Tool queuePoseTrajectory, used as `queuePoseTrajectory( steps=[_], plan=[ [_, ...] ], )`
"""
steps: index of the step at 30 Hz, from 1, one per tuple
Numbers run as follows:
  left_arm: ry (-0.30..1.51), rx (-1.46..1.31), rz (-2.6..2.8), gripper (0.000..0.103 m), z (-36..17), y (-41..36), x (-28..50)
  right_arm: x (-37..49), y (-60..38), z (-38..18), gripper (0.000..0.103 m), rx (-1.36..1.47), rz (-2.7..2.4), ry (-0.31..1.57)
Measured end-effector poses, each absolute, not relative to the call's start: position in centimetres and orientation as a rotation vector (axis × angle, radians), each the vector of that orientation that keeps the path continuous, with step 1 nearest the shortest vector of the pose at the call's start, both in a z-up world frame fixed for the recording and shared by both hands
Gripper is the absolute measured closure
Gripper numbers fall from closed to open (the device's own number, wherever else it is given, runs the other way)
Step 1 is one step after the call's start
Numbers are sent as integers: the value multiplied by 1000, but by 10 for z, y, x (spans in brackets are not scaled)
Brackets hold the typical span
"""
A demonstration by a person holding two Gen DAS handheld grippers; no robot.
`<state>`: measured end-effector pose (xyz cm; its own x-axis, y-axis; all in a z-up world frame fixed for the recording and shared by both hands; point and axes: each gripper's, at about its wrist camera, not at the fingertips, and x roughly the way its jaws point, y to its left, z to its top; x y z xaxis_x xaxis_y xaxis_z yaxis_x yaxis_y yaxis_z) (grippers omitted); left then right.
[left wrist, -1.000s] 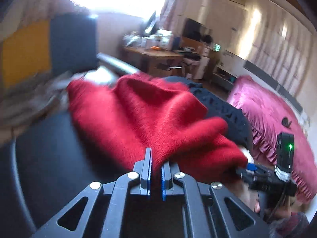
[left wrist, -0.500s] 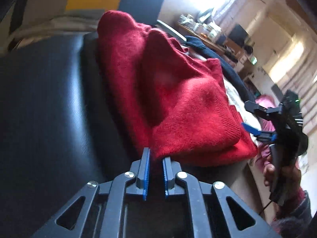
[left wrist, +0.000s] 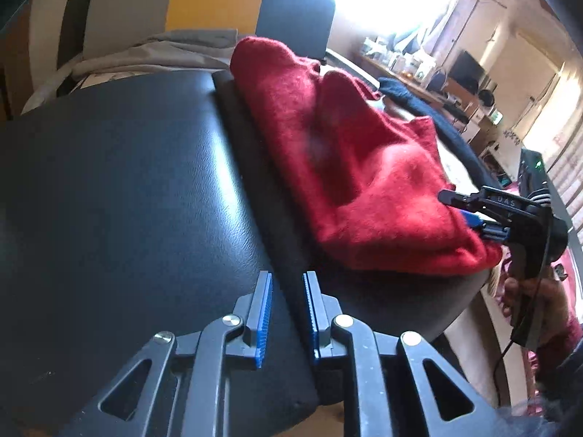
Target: Fold clothes
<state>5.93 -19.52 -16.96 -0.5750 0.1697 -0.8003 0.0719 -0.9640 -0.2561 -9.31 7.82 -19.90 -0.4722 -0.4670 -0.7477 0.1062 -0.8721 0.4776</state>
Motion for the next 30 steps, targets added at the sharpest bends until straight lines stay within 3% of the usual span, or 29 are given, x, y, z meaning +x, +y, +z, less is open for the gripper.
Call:
queuePoseTrajectory(
  steps=[2,4,5,7,17,18,19,21,22,30],
  plan=[
    [-371,-1458,2732,87,-172,-192,58,-92,72,-199,40,1382,-2388,-486],
    [-355,-1488,2752,87,-174,-194,60,-90,67,-201,16,1388,-2391,-456],
    [-353,-1506,2760,87,-176,-195,61,-89,64,-202,14,1391,-2393,-440],
    [-364,-1534,2769,86,-180,-198,64,-88,58,-203,0,1396,-2396,-410],
    [-482,-1525,2775,86,-192,-222,84,-79,37,-209,0,1417,-2408,-318],
    [-489,-1521,2775,86,-192,-223,86,-77,37,-208,10,1418,-2429,-305],
    [-489,-1517,2778,86,-192,-222,87,-74,36,-206,32,1421,-2465,-263],
    [-483,-1508,2783,86,-192,-220,88,-69,36,-203,56,1405,-2502,-223],
    [-478,-1503,2786,85,-192,-220,89,-67,36,-202,63,1395,-2516,-209],
    [-492,-1476,2786,84,-194,-220,91,-60,25,-194,62,1401,-2547,-96]
  ],
)
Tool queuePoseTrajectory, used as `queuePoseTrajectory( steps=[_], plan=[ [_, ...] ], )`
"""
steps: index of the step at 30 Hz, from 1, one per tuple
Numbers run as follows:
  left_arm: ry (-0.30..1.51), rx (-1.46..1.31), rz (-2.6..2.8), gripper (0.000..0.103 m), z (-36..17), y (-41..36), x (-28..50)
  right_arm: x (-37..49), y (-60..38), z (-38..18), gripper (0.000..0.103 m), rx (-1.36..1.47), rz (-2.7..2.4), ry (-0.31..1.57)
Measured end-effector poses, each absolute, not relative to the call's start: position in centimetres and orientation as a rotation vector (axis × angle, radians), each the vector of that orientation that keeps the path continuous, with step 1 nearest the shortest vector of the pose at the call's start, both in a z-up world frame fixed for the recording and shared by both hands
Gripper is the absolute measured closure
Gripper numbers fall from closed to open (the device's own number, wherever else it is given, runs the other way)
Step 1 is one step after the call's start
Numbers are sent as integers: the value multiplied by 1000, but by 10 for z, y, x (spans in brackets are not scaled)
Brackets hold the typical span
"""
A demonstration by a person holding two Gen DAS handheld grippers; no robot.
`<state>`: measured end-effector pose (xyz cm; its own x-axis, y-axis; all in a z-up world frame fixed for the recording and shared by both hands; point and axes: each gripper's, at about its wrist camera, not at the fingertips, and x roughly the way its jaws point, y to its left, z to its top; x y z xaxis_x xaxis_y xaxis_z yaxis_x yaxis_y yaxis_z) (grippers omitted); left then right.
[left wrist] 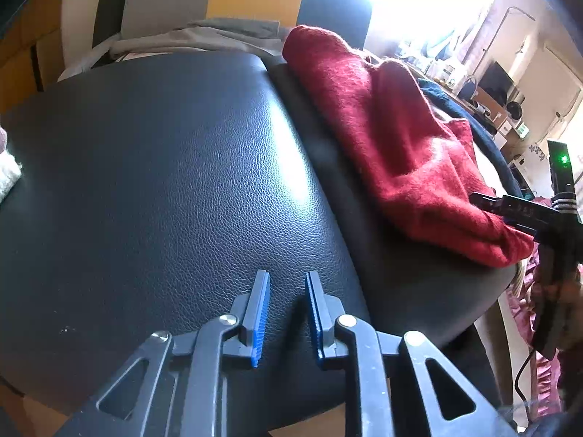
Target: Fold clothes
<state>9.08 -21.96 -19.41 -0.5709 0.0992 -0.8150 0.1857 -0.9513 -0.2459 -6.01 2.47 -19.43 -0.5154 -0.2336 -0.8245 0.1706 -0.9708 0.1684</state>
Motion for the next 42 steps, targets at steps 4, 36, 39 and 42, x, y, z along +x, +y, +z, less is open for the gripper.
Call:
queuePoseTrajectory(
  steps=[4,36,39,42],
  plan=[
    [460,1435,-2697,84,-194,-218,90,-56,21,-188,58,1399,-2550,-71],
    [872,1826,-2851,68,-116,-160,-105,58,-95,-217,89,1041,-2093,356],
    [910,1931,-2821,68,-117,-145,-134,53,-88,-220,89,1036,-2096,307],
    [1037,2100,-2639,66,-134,-132,-157,52,-84,-223,83,1018,-2093,253]
  ],
)
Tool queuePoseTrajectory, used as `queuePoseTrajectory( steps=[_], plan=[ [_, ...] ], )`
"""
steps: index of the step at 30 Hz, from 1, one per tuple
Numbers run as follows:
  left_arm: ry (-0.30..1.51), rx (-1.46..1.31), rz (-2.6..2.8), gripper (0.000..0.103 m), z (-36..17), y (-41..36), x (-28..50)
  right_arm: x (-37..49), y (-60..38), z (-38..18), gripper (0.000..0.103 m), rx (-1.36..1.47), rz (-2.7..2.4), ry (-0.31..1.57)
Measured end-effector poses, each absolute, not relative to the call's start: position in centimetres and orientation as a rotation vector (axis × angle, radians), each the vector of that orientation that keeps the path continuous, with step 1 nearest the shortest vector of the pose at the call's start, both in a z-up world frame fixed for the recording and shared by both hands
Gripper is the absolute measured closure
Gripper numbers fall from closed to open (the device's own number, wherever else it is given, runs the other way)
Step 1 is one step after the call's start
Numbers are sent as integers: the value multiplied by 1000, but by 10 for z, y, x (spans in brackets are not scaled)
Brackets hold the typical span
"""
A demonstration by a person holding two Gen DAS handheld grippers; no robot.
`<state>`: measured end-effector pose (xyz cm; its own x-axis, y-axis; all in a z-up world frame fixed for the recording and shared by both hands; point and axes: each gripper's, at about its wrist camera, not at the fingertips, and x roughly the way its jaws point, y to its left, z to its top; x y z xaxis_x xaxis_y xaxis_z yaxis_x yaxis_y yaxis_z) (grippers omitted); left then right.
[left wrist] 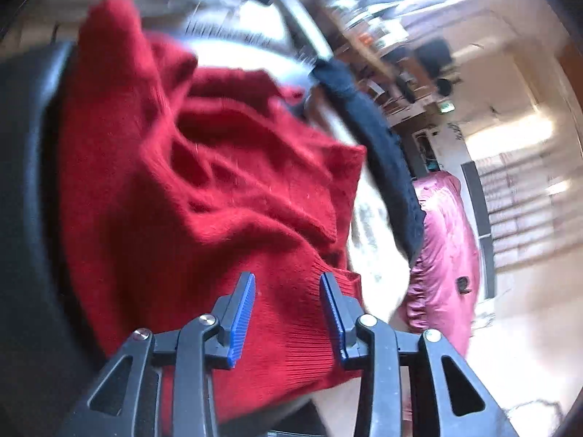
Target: Fold clothes
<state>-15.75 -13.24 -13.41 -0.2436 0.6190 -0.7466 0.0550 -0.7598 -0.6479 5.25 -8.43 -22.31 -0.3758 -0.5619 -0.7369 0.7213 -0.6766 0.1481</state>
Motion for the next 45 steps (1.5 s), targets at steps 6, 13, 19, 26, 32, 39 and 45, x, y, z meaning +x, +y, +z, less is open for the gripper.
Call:
queuePoseTrajectory(
  steps=[6,13,19,26,32,39,45],
  plan=[
    [-797,-1853,1959,65,-158,-98,-198,61,-89,-227,54,957,-2047,213],
    [-586,-2037,1924,60,-179,-56,-230,66,-84,-230,51,924,-2012,193],
    [-523,-2075,1906,67,-196,-48,-232,63,-74,-228,51,919,-1996,161],
    [-388,-1918,2068,100,-182,-60,-205,67,-73,-226,49,928,-1999,179],
    [-604,-1663,2173,100,-146,-125,-149,70,-59,-216,43,942,-2072,233],
    [-843,-1416,2325,100,-111,-241,-41,57,-7,-190,42,950,-2248,133],
    [-1017,-1351,2438,100,-129,-299,43,41,12,-177,42,991,-2323,-5]
  ],
)
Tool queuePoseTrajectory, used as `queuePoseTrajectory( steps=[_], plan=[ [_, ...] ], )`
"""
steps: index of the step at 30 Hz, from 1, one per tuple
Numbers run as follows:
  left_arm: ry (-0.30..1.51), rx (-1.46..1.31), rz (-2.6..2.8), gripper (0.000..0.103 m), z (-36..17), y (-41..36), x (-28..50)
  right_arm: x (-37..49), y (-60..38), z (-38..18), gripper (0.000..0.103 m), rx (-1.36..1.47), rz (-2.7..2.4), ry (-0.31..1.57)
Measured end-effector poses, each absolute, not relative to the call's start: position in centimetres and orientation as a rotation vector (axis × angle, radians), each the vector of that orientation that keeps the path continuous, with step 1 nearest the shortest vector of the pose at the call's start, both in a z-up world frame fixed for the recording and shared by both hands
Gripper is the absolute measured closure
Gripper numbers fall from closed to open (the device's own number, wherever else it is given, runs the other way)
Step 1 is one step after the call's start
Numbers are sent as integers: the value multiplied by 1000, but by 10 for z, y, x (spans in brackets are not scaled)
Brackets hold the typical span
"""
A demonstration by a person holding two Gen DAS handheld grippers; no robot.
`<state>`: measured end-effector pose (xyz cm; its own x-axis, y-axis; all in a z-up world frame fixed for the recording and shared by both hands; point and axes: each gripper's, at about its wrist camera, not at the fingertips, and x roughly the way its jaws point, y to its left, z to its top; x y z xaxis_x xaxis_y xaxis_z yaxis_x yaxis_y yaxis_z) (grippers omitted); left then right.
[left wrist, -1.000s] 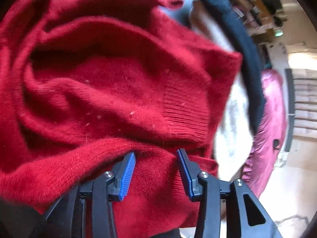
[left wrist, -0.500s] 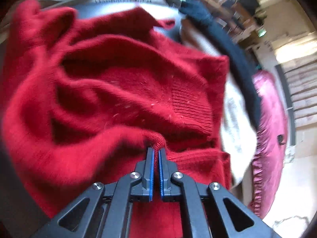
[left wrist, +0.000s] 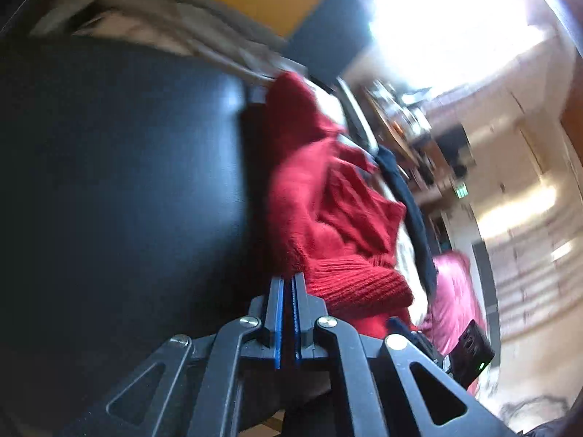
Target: Fold clothes
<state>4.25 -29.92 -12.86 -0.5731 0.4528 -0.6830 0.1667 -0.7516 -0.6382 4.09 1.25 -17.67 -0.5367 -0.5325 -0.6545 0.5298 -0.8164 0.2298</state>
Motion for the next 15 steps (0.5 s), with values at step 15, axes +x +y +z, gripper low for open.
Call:
queuePoseTrajectory(
  steps=[15],
  plan=[
    [-1005,-1179,2658,77,-135,-326,100,-11,6,-142,20,1091,-2370,74]
  ],
)
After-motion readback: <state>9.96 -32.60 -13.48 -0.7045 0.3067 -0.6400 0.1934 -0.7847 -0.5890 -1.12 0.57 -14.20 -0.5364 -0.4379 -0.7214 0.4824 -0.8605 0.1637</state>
